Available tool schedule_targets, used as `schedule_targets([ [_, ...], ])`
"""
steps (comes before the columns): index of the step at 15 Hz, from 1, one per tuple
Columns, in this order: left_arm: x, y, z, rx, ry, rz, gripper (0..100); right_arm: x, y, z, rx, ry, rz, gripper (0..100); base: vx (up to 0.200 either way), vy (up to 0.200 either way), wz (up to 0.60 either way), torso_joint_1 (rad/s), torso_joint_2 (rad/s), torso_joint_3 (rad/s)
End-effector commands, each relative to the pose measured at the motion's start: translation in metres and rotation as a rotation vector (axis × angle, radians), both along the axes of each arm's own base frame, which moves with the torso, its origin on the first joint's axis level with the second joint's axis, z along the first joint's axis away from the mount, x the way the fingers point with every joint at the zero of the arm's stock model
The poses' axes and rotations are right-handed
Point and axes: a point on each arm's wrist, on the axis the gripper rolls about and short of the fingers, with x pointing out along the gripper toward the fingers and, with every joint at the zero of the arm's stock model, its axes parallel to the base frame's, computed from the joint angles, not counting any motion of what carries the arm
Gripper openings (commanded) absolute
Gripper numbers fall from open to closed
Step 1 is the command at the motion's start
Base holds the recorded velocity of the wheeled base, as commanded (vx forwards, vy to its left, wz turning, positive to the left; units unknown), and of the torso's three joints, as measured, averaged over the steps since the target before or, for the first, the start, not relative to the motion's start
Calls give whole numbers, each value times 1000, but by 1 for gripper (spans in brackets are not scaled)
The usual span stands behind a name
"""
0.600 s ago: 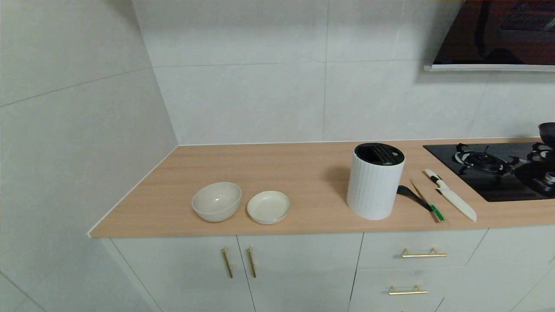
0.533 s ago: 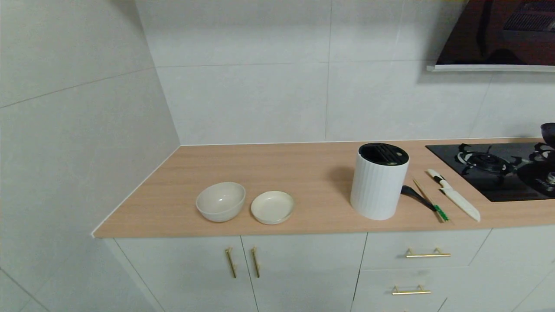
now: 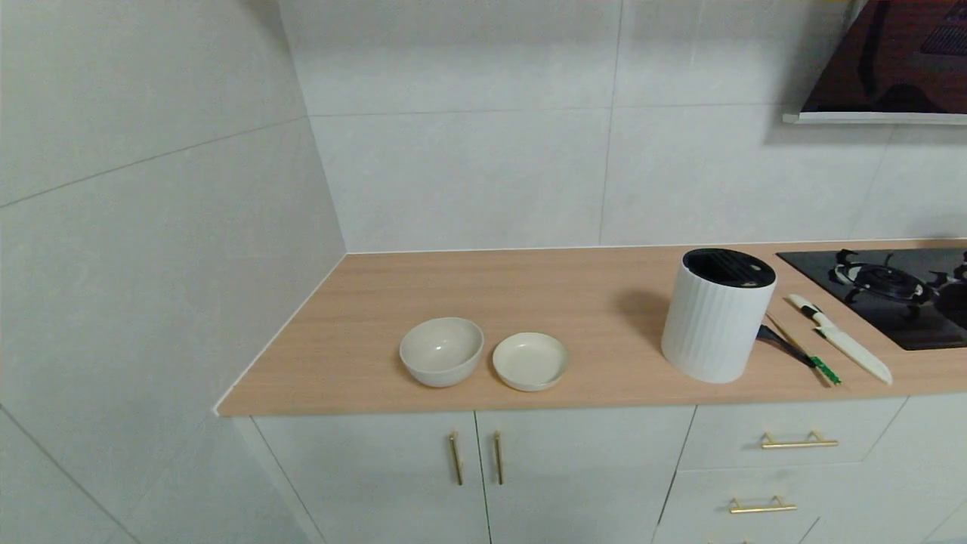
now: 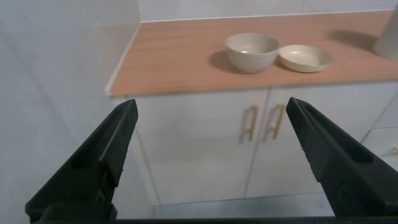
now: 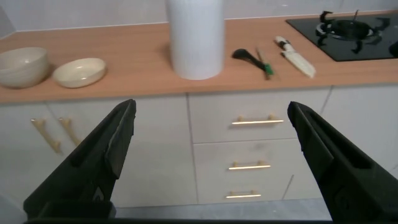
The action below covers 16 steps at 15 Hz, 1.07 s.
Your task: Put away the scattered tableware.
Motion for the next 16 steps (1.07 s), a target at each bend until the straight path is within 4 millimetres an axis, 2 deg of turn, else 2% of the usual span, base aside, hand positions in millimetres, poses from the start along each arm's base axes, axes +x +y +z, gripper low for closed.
schedule_targets([
  [1, 0, 0, 0, 0, 0, 0, 100, 0, 0, 0, 0, 0, 0, 100, 0, 200, 0, 2, -2, 2],
  [4, 0, 0, 0, 0, 0, 0, 100, 0, 0, 0, 0, 0, 0, 100, 0, 200, 0, 4, 2, 2],
  [16, 0, 0, 0, 2, 0, 0, 100, 0, 0, 0, 0, 0, 0, 100, 0, 0, 0, 0, 0, 0],
])
